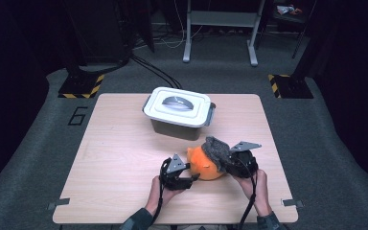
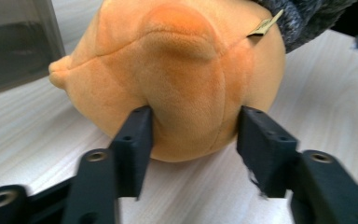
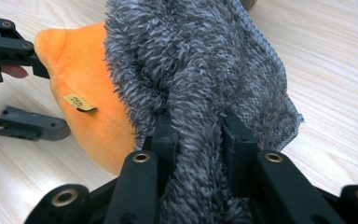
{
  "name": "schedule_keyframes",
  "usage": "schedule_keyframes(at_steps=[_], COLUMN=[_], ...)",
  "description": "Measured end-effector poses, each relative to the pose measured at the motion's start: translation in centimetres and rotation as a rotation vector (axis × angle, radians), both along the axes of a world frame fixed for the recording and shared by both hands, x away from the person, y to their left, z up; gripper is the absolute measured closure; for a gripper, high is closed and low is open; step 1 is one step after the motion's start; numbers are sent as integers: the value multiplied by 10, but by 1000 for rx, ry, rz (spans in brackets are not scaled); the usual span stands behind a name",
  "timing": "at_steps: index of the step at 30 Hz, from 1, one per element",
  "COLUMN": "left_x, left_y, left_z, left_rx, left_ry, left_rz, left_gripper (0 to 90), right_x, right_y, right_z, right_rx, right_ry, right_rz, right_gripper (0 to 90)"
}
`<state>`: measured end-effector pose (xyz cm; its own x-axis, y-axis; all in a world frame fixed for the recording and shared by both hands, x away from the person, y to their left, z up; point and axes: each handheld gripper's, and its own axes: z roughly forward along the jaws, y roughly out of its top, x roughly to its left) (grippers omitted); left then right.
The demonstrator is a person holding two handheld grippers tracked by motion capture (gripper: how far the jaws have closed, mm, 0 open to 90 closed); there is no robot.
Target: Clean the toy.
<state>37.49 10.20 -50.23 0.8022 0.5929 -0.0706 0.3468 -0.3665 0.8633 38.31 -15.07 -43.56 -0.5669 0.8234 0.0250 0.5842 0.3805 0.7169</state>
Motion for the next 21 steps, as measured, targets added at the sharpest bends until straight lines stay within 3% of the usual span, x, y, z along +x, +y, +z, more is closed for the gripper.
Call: schedule_keyframes(at_steps=[3,7,13,17,18,21], left_x=[0,-1,0,2,2,3], left_y=[-1,-1,-2,-3,-4,-4], left_z=[0,1,6,10,11,15], left_rx=[0,-5,-25,-59,-88,-128], left_ry=[-20,-17,1,44,74,109], left_rz=[3,-9,-12,-5,0,-2], left_gripper=[602,735,778,794,797,803], right_x=[-1,-3,-10,-17,-19,-24], right_y=[-1,-5,-7,-2,1,13], right_z=[-1,1,10,20,23,30], right_rx=[-2,-4,18,33,27,10], right_ry=[0,-14,-49,-68,-74,-90], right_rz=[2,-1,-3,26,37,69], right_gripper=[705,705,705,705,704,704])
